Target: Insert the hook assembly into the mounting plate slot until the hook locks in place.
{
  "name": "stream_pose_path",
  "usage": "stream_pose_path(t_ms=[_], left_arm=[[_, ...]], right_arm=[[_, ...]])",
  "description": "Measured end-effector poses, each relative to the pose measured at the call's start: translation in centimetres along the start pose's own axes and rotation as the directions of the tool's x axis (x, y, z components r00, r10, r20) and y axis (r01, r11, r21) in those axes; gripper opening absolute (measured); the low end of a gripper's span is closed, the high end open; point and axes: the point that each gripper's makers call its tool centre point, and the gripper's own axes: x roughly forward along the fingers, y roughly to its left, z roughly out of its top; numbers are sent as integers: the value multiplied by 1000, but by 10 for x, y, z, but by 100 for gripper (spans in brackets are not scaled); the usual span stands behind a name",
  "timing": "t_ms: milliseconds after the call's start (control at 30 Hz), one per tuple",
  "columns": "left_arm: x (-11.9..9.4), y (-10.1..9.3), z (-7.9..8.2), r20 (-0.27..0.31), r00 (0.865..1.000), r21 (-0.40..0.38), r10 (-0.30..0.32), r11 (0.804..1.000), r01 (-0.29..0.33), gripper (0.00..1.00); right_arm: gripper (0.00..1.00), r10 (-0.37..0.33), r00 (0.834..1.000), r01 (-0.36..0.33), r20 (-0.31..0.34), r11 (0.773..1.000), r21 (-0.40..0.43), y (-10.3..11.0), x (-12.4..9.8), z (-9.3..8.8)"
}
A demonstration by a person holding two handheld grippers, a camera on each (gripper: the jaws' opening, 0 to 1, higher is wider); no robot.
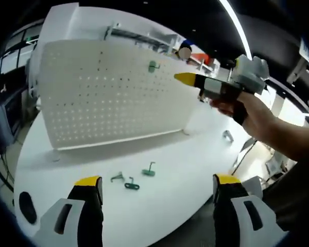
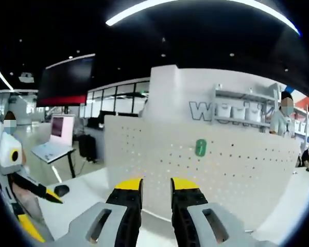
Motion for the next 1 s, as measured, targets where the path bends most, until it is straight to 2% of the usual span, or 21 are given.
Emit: stream_pose_path(t_ms=[167,400,700,1000], left_arm=[[-1,-1,-7,-11,1000,-5,1,1000,-1,90],[-1,-3,-17,-31,1000,-8,0,1000,-1,90],[-3,-3,-27,-50,999,-9,2,1000,-3,89],[1,-3,-42,-92,996,-19,7,1000,-9,89]], right_arm=[[20,64,997,-63,-53,998,13,32,-18,-26],[21,106,987,-99,-118,993,58,61,-44,-62],[22,157,967,-142,-201,986,83,80,-77,-95],[22,202,940,-178,-274,978,109,93,-103,-117]])
